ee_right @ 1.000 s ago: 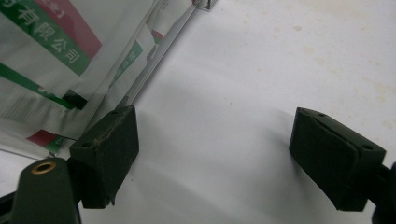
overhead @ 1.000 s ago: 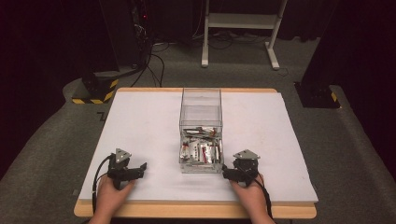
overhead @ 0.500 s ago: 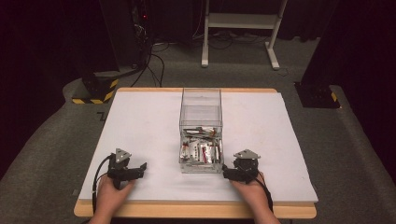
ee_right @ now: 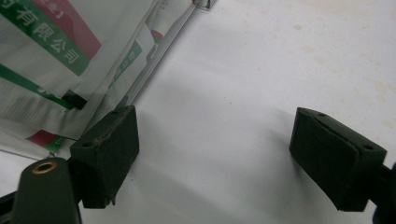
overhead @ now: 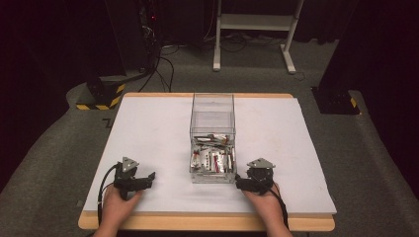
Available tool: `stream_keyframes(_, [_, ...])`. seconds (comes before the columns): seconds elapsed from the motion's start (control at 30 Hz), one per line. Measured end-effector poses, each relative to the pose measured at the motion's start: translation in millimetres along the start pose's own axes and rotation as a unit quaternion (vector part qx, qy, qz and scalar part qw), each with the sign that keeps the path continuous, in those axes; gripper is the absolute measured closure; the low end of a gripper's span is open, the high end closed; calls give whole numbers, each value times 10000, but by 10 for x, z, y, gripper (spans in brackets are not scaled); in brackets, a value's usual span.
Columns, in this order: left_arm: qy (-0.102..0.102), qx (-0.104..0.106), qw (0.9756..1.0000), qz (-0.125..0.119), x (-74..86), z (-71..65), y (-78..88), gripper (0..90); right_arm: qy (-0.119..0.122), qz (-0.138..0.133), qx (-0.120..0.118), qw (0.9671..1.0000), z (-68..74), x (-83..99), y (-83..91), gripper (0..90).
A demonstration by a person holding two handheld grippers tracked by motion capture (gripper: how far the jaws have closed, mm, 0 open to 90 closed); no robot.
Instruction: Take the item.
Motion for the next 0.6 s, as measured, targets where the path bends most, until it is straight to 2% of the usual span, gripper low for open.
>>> stream_keyframes(0.27, [-10, -3, 10000, 4, -1, 2, 1, 136, 73, 13, -23, 10000, -23, -3, 19, 148])
stream_keyframes(0.43, [8, 7, 10000, -3, 0, -1, 0, 136, 19, -59, -134, 9999, -46, -14, 34, 149])
stream_keyframes(0.6, [8, 7, 10000, -4, 0, -1, -1, 137, 113, -223, -38, 9997, -51, -29, 52, 146])
Point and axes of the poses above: each handheld gripper's, and its own axes: y roughly backward along the jaws, x roughly out of its underside, z roughly to its left, the point moved 2 cm from there along -y, roughly forward along the jaws, and after that the axes turned 10 degrees about x, right-handed, at the moved point
